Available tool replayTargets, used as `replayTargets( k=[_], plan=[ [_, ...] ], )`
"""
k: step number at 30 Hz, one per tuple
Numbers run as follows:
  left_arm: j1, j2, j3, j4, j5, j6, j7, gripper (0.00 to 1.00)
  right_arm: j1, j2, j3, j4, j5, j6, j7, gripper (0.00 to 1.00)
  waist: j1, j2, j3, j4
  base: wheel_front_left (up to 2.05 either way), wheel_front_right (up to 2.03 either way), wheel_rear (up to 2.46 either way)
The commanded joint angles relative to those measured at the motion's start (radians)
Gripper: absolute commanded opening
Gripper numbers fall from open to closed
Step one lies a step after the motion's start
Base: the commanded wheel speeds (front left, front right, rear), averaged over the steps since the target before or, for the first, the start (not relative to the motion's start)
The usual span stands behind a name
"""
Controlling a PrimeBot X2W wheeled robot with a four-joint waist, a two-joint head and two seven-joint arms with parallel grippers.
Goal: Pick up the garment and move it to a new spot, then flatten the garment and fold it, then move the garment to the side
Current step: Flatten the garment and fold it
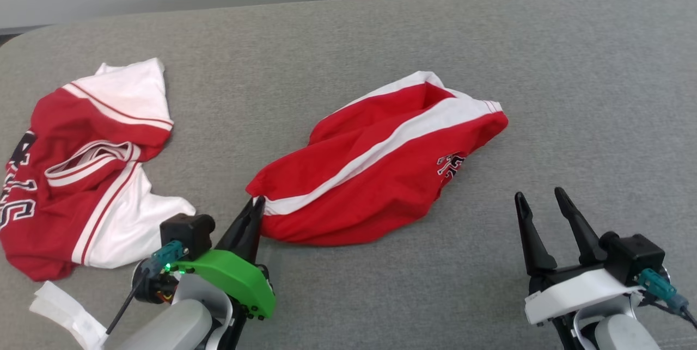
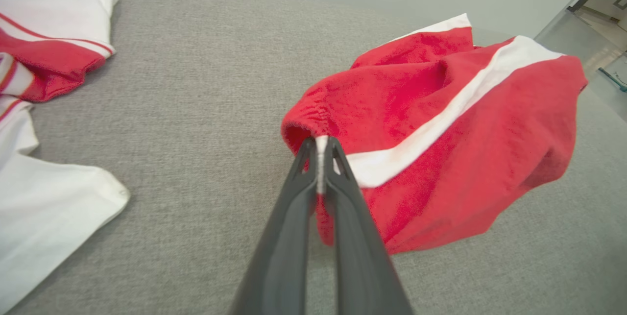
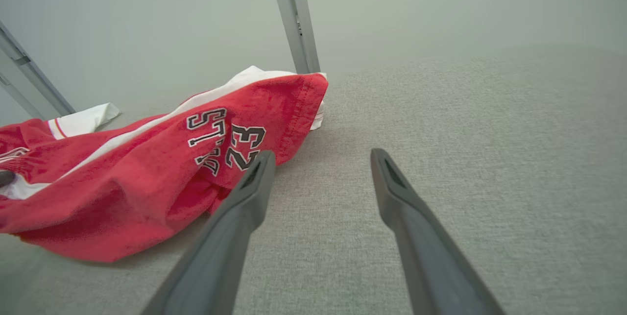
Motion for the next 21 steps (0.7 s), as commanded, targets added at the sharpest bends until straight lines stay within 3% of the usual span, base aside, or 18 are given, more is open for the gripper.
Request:
replayTargets(
  k=[1, 6, 9, 13, 16, 21],
  plan=[
    [0.019, 0.009, 0.022, -0.004, 0.027, 0.004, -0.003, 0.0, -0.029, -0.028, 0.014, 0.012, 0.023, 0.0, -0.003, 1.0, 0.0, 0.0, 0.023, 0.077, 0.0, 0.0, 0.0],
    [0.038, 0.006, 0.073, 0.002, 0.098, -0.017, -0.003, 0.0, -0.132, -0.121, 0.111, 0.067, 0.242, 0.0, -0.003, 1.0, 0.0, 0.0, 0.046, 0.111, 0.0, 0.0, 0.0],
    [0.02, -0.007, 0.099, 0.007, 0.14, -0.033, -0.003, 0.0, -0.224, -0.239, 0.244, 0.09, 0.459, 0.0, 0.004, 1.0, 0.0, 0.0, 0.07, 0.123, 0.0, 0.0, 0.0],
    [0.007, -0.023, 0.132, 0.017, 0.179, -0.055, -0.004, 0.0, -0.374, -0.394, 0.37, 0.094, 0.684, 0.0, 0.107, 1.0, 0.0, 0.0, 0.103, 0.128, 0.0, 0.0, 0.0],
    [-0.005, -0.041, 0.153, 0.023, 0.21, -0.068, -0.004, 0.0, -0.481, -0.468, 0.437, 0.099, 0.793, 0.0, 0.192, 1.0, 0.0, 0.0, 0.127, 0.134, 0.0, 0.0, 0.0],
    [-0.016, -0.074, 0.186, 0.032, 0.247, -0.093, -0.004, 0.0, -0.61, -0.511, 0.535, 0.146, 0.871, 0.0, 0.274, 1.0, 0.0, 0.0, 0.161, 0.153, 0.0, 0.0, 0.0]
  ],
)
